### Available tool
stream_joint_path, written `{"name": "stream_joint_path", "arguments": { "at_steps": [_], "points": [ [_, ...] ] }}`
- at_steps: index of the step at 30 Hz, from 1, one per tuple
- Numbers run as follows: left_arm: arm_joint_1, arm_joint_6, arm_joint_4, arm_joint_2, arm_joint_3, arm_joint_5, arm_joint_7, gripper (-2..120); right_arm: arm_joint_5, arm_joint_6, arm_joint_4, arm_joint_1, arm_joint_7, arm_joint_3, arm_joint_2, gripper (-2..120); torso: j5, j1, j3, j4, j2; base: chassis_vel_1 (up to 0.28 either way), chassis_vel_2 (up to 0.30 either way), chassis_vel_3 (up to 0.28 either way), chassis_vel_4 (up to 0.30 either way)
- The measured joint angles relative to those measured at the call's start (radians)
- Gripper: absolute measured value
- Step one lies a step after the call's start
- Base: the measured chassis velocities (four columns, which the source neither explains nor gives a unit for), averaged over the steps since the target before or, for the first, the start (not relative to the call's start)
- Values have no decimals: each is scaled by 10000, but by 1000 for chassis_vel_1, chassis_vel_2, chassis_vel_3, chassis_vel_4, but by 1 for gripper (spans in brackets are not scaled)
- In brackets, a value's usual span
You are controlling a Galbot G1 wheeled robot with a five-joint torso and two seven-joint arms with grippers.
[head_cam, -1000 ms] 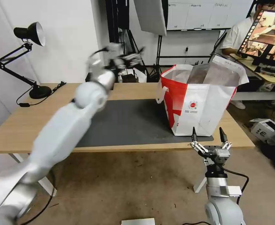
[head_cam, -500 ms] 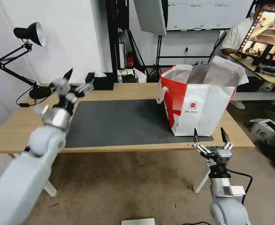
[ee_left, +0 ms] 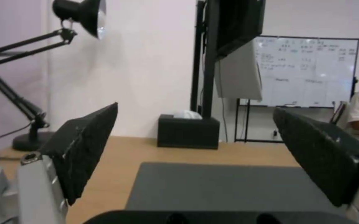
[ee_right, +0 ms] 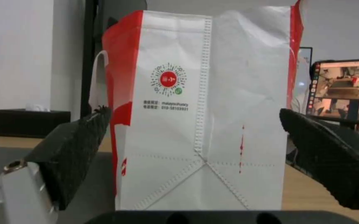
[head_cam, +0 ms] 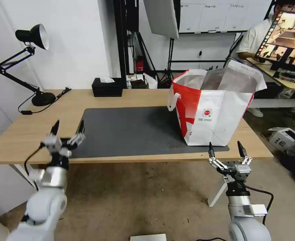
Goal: Pick up the trash from the table and place it into the takeout bag.
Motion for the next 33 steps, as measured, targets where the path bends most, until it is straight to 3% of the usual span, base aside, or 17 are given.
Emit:
{"name": "stream_joint_path", "arguments": {
  "at_steps": [9,33],
  "points": [
    [492,-775,281,-407,-135,439,34,100,-376,218,0,-192,-59,155,186,100,0,0,1,-1,-1,0,0,0,0],
    [1360,-1308,-271,-657,-464,465,289,100,-1001,560,40,-269,-215,299,361,100,-1,1,1,0,-2,0,0,0,0]
  ]
}}
